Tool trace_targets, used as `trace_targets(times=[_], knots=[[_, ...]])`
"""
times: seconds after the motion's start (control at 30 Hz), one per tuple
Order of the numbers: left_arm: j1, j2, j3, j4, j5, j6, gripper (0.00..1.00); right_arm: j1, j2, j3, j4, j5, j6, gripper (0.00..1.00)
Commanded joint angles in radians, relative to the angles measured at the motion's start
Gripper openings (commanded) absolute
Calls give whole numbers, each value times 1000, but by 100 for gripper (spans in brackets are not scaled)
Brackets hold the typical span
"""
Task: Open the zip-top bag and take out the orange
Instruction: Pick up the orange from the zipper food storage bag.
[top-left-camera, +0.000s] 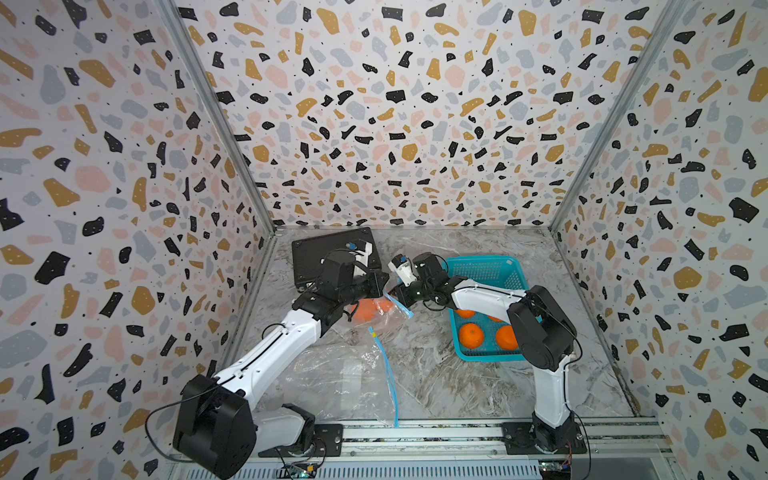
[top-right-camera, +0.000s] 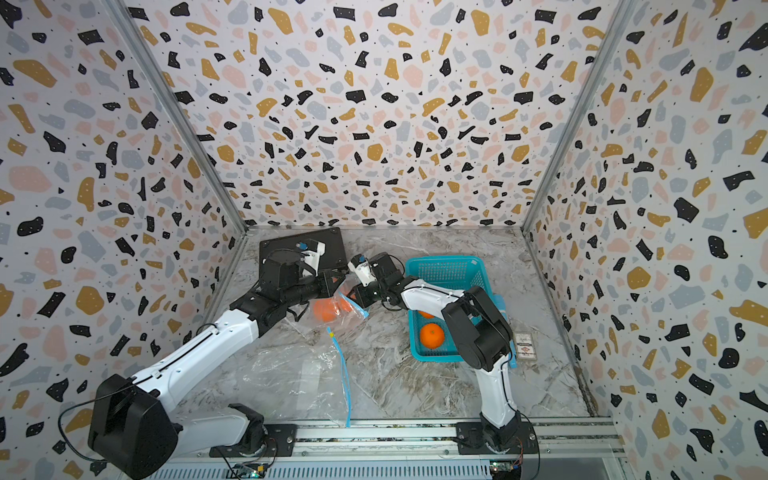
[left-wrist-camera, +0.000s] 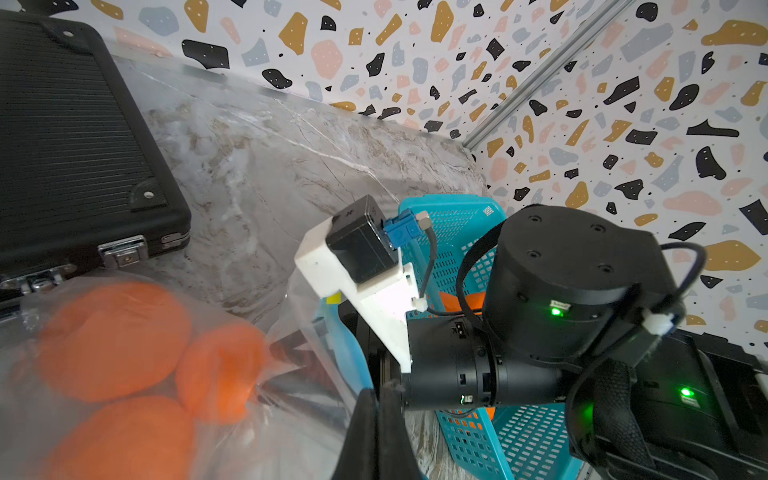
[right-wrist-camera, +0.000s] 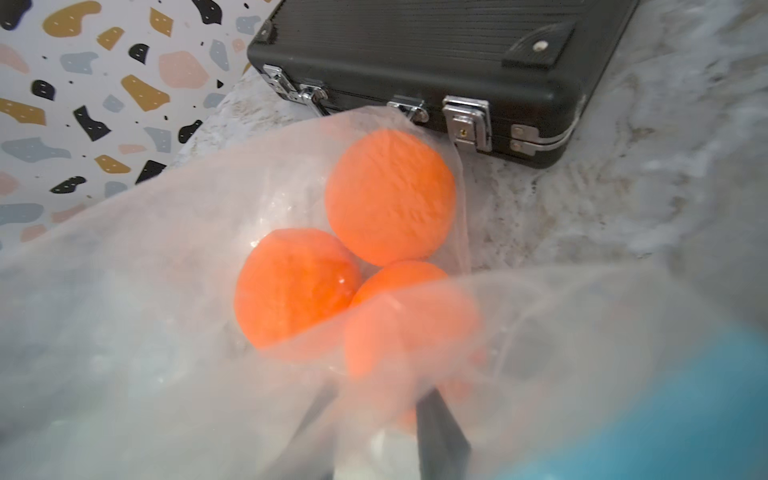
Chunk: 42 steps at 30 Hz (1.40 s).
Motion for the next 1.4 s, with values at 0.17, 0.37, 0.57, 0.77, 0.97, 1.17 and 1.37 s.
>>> trace_targets(times=[0.17,0.37,0.57,0.77,0.97,1.17,1.37], knots=[[80,-29,-15,54,-145,-18,43,-5,9,-8,-18,45,21,43],[199,48,-26,120,-101,-6,77,-5,-42,-53,1,43,36,44],[198,280,55,108,-90,18,63,-5,-36,-59,39,-9,83,61],[189,441,127,88,-86,42,55,-5,12,-32,66,-30,107,72],[155,528,146,83,-62,55,49,-5,103,59,52,50,149,75],[138,541,89,116,-68,40,42,-6,160,119,27,179,127,76],[134,507,22,147,-134,28,40,1,201,202,-164,218,112,74]])
